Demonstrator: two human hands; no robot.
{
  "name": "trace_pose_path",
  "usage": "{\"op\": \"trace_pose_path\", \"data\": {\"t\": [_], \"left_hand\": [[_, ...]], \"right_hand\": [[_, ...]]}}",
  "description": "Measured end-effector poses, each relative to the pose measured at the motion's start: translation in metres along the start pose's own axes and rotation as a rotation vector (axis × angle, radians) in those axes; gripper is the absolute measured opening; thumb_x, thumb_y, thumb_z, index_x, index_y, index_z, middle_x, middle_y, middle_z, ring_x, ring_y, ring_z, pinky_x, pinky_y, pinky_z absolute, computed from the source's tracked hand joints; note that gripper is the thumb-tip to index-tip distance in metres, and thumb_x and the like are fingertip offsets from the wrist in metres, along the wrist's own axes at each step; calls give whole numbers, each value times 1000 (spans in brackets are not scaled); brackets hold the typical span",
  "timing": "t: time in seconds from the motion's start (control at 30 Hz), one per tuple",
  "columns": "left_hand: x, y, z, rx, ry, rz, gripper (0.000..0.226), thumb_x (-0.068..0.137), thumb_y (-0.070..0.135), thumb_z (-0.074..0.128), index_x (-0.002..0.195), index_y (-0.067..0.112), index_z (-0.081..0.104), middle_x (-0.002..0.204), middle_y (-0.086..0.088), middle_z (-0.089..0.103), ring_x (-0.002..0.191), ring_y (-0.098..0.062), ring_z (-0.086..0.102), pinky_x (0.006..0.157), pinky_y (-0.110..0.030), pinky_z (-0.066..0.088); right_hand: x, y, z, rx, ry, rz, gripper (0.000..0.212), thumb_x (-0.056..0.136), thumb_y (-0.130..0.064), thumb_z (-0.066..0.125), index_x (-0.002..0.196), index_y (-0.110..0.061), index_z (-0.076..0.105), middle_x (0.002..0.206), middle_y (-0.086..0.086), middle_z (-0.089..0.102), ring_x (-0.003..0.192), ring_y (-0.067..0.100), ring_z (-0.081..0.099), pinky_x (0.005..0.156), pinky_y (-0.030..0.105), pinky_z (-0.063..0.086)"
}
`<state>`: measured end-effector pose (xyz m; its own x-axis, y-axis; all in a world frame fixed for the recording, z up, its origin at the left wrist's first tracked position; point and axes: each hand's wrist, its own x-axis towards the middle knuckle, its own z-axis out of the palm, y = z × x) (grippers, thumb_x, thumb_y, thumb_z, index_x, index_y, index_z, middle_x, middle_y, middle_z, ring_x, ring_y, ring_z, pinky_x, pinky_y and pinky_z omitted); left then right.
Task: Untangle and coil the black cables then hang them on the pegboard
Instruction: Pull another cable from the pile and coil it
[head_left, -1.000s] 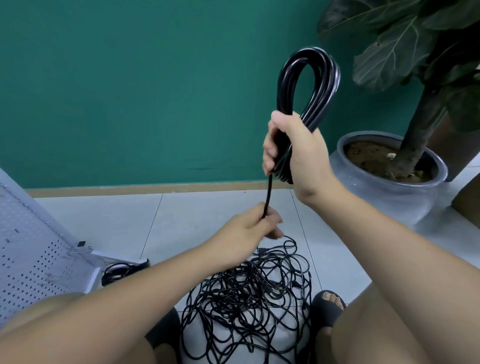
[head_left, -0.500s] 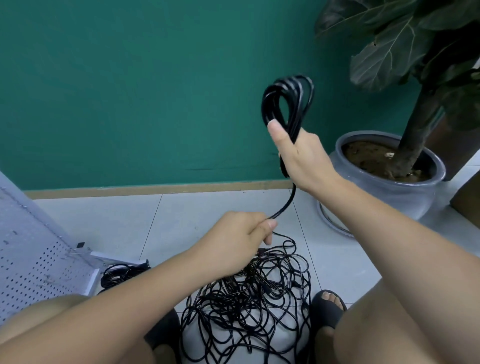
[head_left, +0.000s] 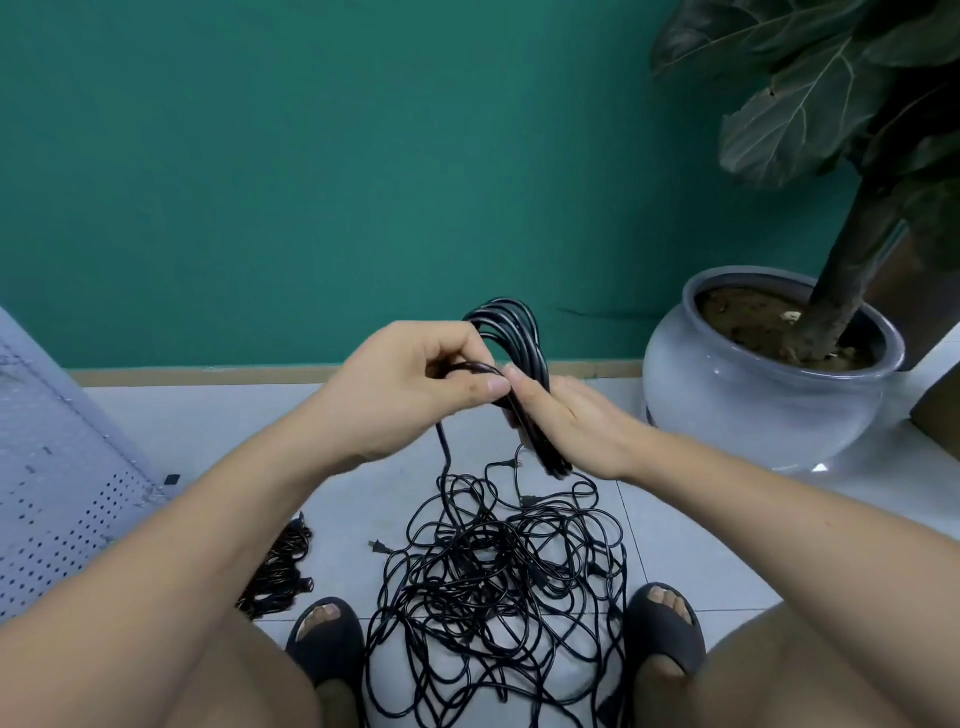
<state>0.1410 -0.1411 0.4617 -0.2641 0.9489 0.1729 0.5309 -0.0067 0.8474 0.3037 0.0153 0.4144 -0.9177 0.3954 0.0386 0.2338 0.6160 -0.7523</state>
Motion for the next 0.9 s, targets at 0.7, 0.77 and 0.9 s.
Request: {"op": "trace_pose_path", "data": {"t": [0.7, 0.77, 0.9], "left_hand": [[17, -8, -6, -132, 293, -62, 34, 82, 38, 91, 110, 29, 74, 102, 2, 76, 93, -11, 70, 88, -30, 55], [15, -5, 4, -221, 238, -163, 26, 95, 43, 78, 113, 24, 72, 98, 0, 79, 86, -12, 72, 88, -32, 56], [18, 1, 20, -253, 353, -154, 29, 101, 46, 70, 104, 18, 72, 78, 4, 69, 73, -16, 67, 73, -32, 53]], "right_hand": [[-10, -19, 12, -38, -117, -52, 53, 98, -62, 47, 78, -13, 48, 68, 1, 53, 62, 17, 46, 68, 41, 49], [-9, -20, 11, -82, -43, -82, 55, 97, -65, 44, 82, -13, 50, 73, 13, 62, 66, 28, 54, 71, 49, 55], [-4, -23, 8, -55, 13, -142, 48, 106, -56, 52, 78, -18, 44, 60, 0, 54, 61, 28, 56, 64, 48, 54]]}}
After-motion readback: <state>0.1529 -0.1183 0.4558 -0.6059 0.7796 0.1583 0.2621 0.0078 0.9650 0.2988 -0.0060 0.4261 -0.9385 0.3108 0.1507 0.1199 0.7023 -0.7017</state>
